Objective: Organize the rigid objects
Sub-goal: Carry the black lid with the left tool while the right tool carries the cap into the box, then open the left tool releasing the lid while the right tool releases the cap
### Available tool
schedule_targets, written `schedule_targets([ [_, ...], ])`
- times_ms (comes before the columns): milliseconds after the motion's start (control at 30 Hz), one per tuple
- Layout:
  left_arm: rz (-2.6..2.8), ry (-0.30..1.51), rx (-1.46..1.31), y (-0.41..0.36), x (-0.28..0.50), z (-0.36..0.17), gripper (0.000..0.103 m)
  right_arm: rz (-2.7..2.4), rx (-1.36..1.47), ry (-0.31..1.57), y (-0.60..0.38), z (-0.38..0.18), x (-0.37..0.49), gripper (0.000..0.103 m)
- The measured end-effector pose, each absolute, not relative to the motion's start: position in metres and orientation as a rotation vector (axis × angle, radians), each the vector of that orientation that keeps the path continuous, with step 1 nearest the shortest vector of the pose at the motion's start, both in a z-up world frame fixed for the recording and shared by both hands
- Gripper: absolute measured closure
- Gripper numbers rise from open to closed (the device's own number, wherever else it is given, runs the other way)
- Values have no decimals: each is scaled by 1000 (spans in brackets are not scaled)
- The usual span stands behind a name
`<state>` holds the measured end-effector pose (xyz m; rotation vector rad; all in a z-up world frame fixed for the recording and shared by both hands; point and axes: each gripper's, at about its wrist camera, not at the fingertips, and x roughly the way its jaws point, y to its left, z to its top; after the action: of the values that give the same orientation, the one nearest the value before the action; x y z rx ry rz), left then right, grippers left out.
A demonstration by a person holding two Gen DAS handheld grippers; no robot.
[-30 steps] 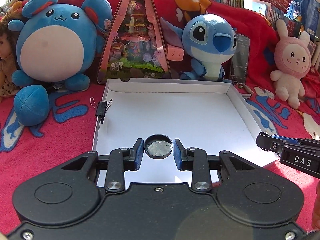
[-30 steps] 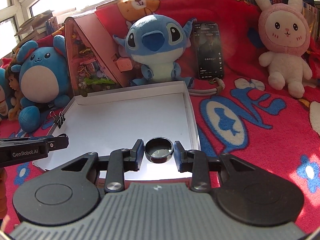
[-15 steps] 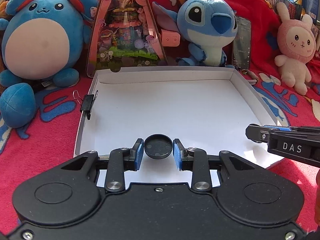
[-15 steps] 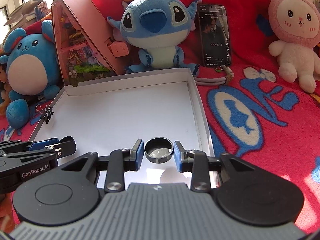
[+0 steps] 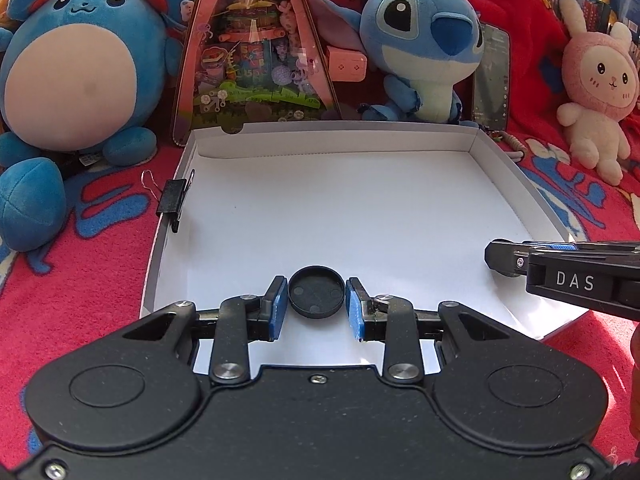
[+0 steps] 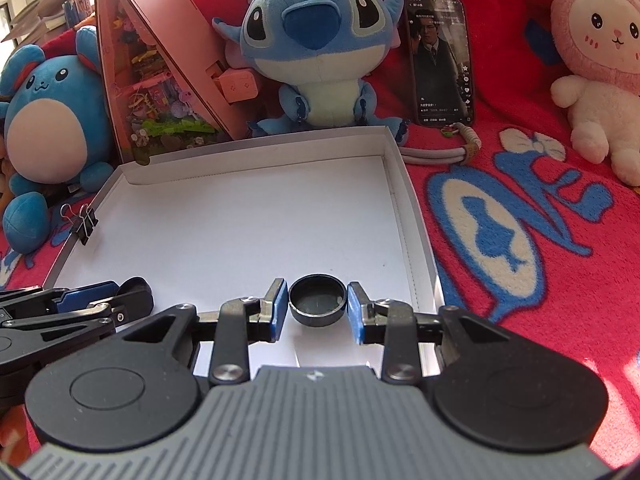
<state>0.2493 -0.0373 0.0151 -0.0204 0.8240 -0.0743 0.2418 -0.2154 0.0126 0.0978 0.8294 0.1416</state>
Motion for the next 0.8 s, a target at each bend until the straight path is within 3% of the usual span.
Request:
schedule_targets([
  [800,-61,808,1,-38,251,14,73,146,61,843,-207,6,246,64],
])
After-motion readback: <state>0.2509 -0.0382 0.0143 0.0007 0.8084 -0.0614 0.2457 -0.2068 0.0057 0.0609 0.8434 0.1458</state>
